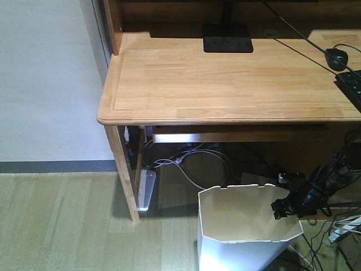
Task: Move trash bin to bedside with robot
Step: 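Close the right gripper on the bin's rim, then lift the bin off the floor with the right gripper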
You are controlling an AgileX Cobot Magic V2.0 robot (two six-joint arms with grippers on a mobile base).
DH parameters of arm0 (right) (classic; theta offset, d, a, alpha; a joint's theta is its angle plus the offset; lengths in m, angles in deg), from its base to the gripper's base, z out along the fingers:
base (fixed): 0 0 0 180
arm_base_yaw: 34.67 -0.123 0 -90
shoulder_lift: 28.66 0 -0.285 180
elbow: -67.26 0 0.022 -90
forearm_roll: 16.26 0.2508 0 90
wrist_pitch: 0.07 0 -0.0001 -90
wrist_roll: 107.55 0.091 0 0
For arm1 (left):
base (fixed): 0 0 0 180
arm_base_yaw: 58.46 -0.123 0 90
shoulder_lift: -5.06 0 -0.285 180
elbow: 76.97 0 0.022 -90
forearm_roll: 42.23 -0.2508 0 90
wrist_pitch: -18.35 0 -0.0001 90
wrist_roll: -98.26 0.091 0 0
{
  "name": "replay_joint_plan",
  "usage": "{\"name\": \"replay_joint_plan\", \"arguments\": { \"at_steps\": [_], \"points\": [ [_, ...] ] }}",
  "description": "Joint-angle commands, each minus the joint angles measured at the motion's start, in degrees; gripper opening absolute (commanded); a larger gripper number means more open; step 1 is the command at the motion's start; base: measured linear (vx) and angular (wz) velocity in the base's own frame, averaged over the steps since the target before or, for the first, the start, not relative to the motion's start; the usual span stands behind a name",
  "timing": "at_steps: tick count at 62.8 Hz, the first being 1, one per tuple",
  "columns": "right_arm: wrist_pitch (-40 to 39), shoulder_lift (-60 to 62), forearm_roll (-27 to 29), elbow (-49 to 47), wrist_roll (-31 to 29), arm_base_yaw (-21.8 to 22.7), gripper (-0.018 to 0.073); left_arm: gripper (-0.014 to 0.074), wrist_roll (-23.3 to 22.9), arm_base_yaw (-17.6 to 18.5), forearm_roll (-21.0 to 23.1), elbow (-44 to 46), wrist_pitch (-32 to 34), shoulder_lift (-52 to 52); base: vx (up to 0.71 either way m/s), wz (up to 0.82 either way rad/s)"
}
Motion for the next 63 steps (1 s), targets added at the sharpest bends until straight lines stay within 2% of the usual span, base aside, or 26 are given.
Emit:
{"name": "replay_joint_plan", "arguments": {
  "at_steps": [1,7,16,33,39,49,52,63],
  "points": [
    [0.2,3.32,0.24,-1.33,-0.36,0.01,0.0463,-0.0006,-0.53,0.18,0.47,-1.58,4.1,-0.55,0.0,0.0],
    [1.8,3.32,0.3,-2.25,-0.36,0.01,0.0293,-0.0006,-0.53,0.18,0.47,-1.58,4.1,-0.55,0.0,0.0],
    [4.36,3.39,0.24,-2.61,-0.42,0.01,-0.0017,-0.0006,-0.53,0.18,0.47,-1.58,4.1,-0.55,0.0,0.0],
    [8.33,3.89,1.23,-2.51,-1.18,0.01,-0.0011,-0.0006,-0.53,0.18,0.47,-1.58,4.1,-0.55,0.0,0.0],
    [10.69,4.64,5.31,-2.51,-5.89,0.3,-0.0011,-0.0006,-0.53,0.18,0.47,-1.58,4.1,-0.55,0.0,0.0],
    [16.87,6.22,17.97,-2.44,-17.92,1.71,-0.0009,-0.0006,-0.53,0.18,0.47,-1.58,4.1,-0.55,0.0,0.0],
    [18.68,6.76,20.79,-2.44,-19.73,2.13,-0.0006,-0.0006,-0.53,0.18,0.47,-1.58,4.1,-0.55,0.0,0.0],
    [16.79,10.47,20.7,1.86,-20.42,2.26,-0.0006,-0.0006,-0.53,0.18,0.47,-1.58,4.1,-0.55,0.0,0.0]
  ]
}}
